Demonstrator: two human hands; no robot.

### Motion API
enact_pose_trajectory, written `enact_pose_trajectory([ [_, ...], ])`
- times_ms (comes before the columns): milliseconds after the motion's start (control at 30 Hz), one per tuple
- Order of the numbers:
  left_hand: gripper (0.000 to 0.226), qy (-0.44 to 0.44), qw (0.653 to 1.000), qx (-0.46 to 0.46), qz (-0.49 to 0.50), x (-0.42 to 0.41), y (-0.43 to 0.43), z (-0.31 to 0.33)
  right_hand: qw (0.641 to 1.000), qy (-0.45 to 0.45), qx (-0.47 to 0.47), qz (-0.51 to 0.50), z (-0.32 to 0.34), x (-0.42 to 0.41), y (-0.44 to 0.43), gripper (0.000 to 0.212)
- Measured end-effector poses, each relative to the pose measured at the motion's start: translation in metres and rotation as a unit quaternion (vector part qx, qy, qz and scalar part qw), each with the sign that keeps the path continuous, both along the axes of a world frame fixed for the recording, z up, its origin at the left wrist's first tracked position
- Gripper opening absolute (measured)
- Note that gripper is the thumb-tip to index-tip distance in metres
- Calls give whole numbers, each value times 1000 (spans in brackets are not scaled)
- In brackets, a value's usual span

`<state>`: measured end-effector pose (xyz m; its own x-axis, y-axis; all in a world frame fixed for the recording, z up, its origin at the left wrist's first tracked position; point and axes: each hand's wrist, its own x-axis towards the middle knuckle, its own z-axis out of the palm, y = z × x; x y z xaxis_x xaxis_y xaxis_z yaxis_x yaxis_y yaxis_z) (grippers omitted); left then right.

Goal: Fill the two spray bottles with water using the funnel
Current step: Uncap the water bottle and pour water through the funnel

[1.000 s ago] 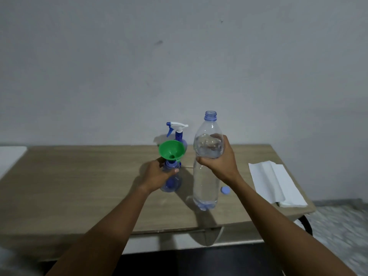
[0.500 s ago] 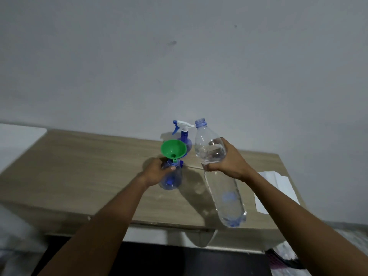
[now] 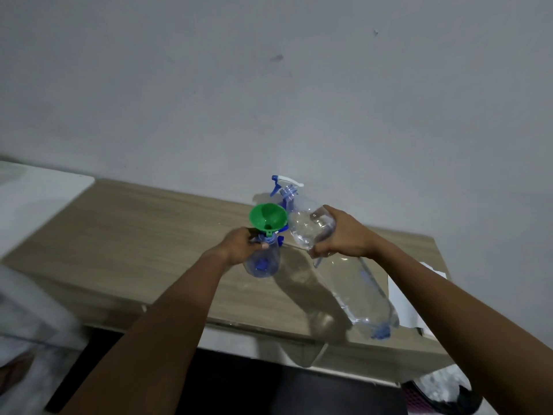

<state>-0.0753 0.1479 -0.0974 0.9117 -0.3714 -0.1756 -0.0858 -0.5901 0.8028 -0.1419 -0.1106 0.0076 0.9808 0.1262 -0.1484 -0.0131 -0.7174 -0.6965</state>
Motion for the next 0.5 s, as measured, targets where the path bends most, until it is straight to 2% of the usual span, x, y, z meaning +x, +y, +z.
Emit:
enact_pose_trajectory([
  [167,36,-7,1000,3,-2,2,1,-5,999,31,-33,24,5,-3,-2,60],
  [500,35,0,1000,-1,7,4,3,-10,994,97,-30,49,13,-9,1,57],
])
